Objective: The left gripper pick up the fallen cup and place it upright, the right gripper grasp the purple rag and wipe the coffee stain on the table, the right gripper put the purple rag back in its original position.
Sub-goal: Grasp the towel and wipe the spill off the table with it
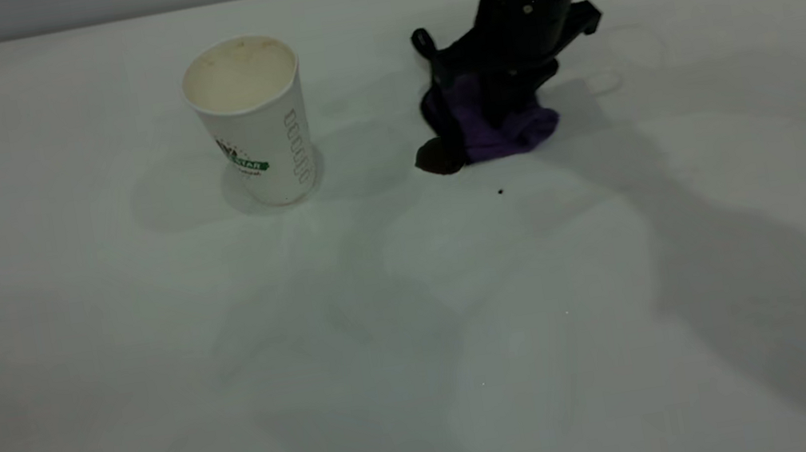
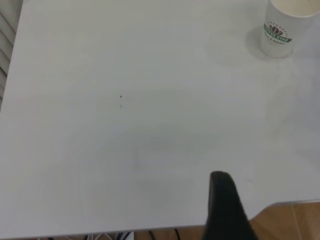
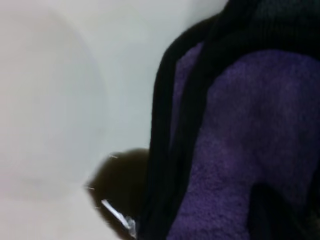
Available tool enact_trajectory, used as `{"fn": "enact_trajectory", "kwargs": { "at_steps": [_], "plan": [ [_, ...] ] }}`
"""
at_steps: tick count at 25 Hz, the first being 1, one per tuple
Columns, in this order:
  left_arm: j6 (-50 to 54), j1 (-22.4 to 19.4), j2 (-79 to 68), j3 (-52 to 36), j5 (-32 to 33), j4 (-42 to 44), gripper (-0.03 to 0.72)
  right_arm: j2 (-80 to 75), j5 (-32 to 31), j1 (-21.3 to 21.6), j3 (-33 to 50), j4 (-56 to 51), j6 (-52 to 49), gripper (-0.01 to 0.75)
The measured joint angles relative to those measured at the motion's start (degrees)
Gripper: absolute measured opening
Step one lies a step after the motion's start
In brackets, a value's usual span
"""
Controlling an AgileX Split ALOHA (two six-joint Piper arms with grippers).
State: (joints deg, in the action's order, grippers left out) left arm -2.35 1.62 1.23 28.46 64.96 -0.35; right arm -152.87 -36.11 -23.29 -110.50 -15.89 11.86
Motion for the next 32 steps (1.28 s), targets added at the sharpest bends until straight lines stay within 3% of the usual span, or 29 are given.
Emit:
{"fn": "enact_trajectory", "kwargs": {
  "at_steps": [8, 20, 25, 32],
  "plan": [
    [0.00, 0.00, 0.00, 0.00, 0.00, -0.04, 0.504, -0.26, -4.16, -4.16, -0.27, -4.84, 5.13, 0.045],
    [0.00, 0.00, 0.00, 0.00, 0.00, -0.04, 0.504, -0.33, -19.22, -6.40, -0.27, -4.32, 7.87, 0.049],
    [0.00, 0.00, 0.00, 0.00, 0.00, -0.04, 0.504, -0.33, -18.11, -4.34, -0.38, 2.82, 0.91, 0.053],
    [0.00, 0.00, 0.00, 0.00, 0.00, -0.04, 0.504, -0.20, -17.71, 2.67, -0.84, 8.70, -2.32, 0.057]
  ]
}}
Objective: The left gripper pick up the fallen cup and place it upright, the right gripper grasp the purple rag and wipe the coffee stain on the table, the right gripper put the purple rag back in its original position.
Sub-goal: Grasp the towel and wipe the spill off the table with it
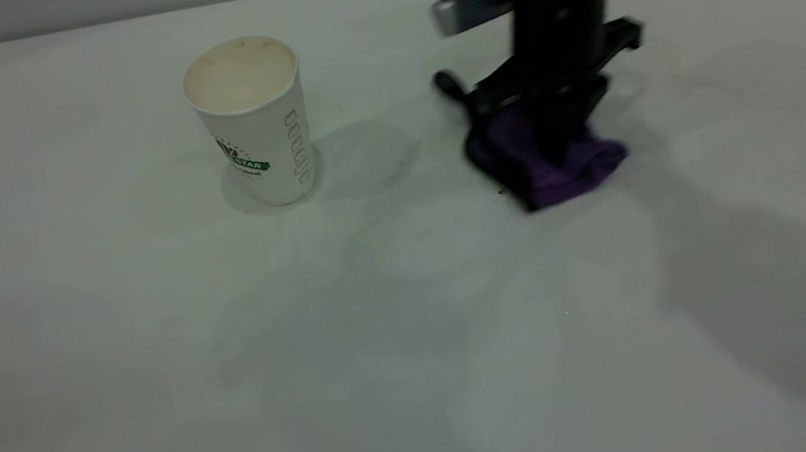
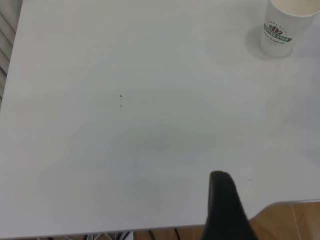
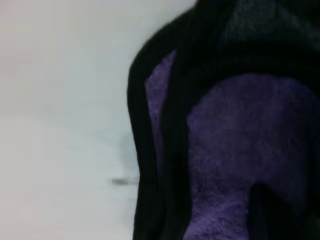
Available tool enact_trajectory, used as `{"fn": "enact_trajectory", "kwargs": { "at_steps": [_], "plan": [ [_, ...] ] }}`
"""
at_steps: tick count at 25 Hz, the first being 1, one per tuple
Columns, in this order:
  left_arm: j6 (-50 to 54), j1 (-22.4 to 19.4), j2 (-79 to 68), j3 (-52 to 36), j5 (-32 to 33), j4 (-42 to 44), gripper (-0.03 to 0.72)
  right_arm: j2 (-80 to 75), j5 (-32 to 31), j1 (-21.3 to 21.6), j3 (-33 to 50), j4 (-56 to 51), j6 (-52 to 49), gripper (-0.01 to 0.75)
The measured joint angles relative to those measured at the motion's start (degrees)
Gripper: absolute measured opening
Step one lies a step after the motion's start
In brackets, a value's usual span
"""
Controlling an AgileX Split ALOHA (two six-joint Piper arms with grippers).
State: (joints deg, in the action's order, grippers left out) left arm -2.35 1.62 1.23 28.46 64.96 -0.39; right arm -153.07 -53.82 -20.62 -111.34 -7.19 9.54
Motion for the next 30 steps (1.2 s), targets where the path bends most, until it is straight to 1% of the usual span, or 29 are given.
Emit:
{"fn": "enact_trajectory", "kwargs": {
  "at_steps": [7, 10, 14, 18, 21, 24, 27, 30],
  "plan": [
    [0.00, 0.00, 0.00, 0.00, 0.00, 0.00, 0.504, 0.00, -3.76, 9.07, 0.00, 0.83, -0.13, 0.064],
    [0.00, 0.00, 0.00, 0.00, 0.00, 0.00, 0.504, 0.00, -5.48, 11.91, 0.00, 0.73, -0.13, 0.064],
    [0.00, 0.00, 0.00, 0.00, 0.00, 0.00, 0.504, -0.05, -7.77, 13.87, 0.00, 0.78, -0.58, 0.069],
    [0.00, 0.00, 0.00, 0.00, 0.00, 0.00, 0.504, -0.05, -7.84, 14.14, 0.00, 1.38, -2.99, 0.094],
    [0.00, 0.00, 0.00, 0.00, 0.00, 0.00, 0.504, -0.05, -8.23, 14.14, 0.00, 1.31, -3.20, 0.146],
    [0.00, 0.00, 0.00, 0.00, 0.00, 0.00, 0.504, -0.05, -10.09, 14.14, 0.00, 0.35, -3.20, 0.243],
    [0.00, 0.00, 0.00, 0.00, 0.00, 0.00, 0.504, 0.29, -12.97, 14.14, 0.00, -0.26, -2.66, 0.360],
    [0.00, 0.00, 0.00, 0.00, 0.00, 0.00, 0.504, 2.18, -13.88, 14.14, 0.00, -0.33, -1.66, 0.440]
  ]
}}
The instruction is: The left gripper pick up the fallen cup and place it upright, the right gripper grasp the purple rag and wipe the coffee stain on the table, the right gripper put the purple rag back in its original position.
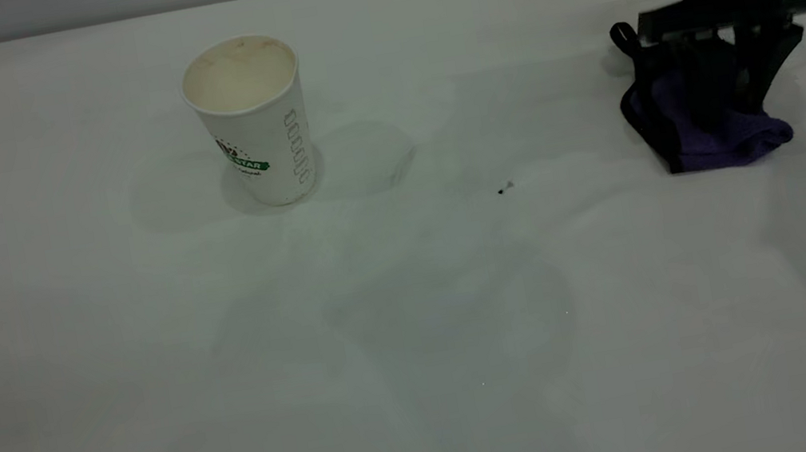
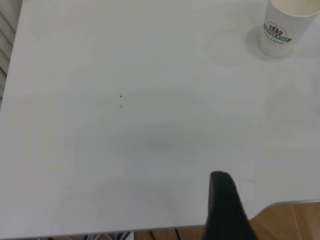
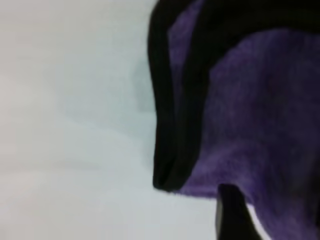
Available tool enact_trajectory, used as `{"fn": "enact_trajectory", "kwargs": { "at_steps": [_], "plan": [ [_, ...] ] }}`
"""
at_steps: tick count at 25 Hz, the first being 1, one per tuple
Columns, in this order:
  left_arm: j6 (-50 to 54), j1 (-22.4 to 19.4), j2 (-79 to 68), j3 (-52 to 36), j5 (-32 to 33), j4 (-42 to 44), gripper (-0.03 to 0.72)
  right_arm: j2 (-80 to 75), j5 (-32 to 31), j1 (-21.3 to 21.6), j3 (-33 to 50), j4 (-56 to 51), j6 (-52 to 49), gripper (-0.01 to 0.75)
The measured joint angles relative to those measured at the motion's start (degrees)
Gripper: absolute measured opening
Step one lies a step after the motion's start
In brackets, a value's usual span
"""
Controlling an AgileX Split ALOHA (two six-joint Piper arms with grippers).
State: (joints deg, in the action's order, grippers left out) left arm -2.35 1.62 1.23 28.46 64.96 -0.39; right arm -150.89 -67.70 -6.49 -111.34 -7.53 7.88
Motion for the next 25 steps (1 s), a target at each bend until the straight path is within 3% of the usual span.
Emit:
{"fn": "enact_trajectory", "kwargs": {
  "at_steps": [15, 25],
  "plan": [
    [0.00, 0.00, 0.00, 0.00, 0.00, 0.00, 0.504, 26.57, -1.73, 0.00, 0.37, -5.30, 2.42, 0.471],
    [0.00, 0.00, 0.00, 0.00, 0.00, 0.00, 0.504, 45.31, -2.62, 0.00, 11.32, -9.49, 5.69, 0.459]
  ]
}}
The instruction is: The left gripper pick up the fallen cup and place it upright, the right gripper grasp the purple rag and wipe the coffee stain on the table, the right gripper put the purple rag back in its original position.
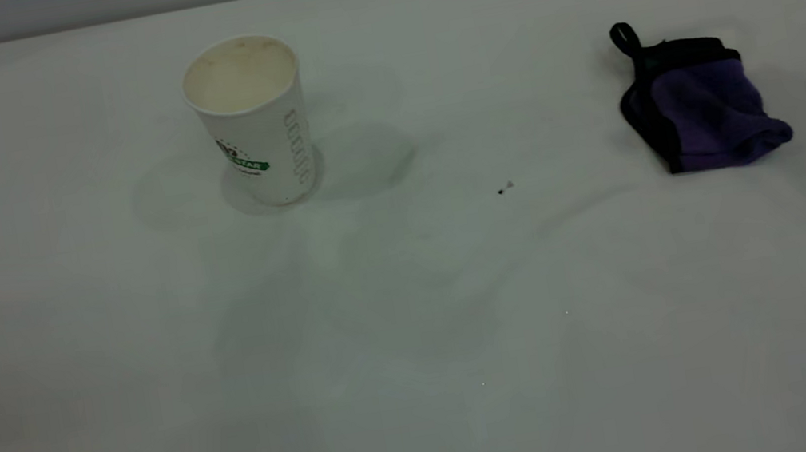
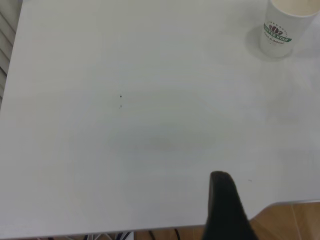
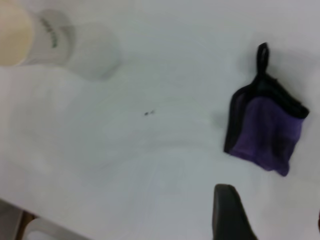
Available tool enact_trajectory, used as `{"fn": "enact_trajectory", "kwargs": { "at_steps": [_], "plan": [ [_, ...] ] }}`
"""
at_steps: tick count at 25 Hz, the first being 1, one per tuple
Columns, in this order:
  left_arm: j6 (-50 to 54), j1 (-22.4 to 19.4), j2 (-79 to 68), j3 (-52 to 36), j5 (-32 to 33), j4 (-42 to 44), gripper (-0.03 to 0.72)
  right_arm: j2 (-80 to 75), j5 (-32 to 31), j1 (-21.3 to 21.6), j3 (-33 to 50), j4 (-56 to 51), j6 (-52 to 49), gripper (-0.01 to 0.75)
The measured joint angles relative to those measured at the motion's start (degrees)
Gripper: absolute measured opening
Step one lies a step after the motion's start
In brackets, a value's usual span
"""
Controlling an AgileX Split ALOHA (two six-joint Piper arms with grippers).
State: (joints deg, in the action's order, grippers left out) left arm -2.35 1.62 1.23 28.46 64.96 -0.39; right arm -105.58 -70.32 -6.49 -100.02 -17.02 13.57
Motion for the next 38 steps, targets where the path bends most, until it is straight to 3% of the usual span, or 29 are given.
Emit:
{"fn": "enact_trajectory", "kwargs": {
  "at_steps": [8, 25, 32, 38],
  "plan": [
    [0.00, 0.00, 0.00, 0.00, 0.00, 0.00, 0.504, 12.95, -0.07, 0.00, 12.38, -0.68, 0.19, 0.442],
    [0.00, 0.00, 0.00, 0.00, 0.00, 0.00, 0.504, 54.77, 1.29, 0.00, 60.05, 1.33, -2.61, 0.442],
    [0.00, 0.00, 0.00, 0.00, 0.00, 0.00, 0.504, 72.48, 3.10, 0.00, 70.27, 3.61, -4.33, 0.442],
    [0.00, 0.00, 0.00, 0.00, 0.00, 0.00, 0.504, 83.87, 5.51, 0.00, 72.43, 5.82, -7.30, 0.442]
  ]
}}
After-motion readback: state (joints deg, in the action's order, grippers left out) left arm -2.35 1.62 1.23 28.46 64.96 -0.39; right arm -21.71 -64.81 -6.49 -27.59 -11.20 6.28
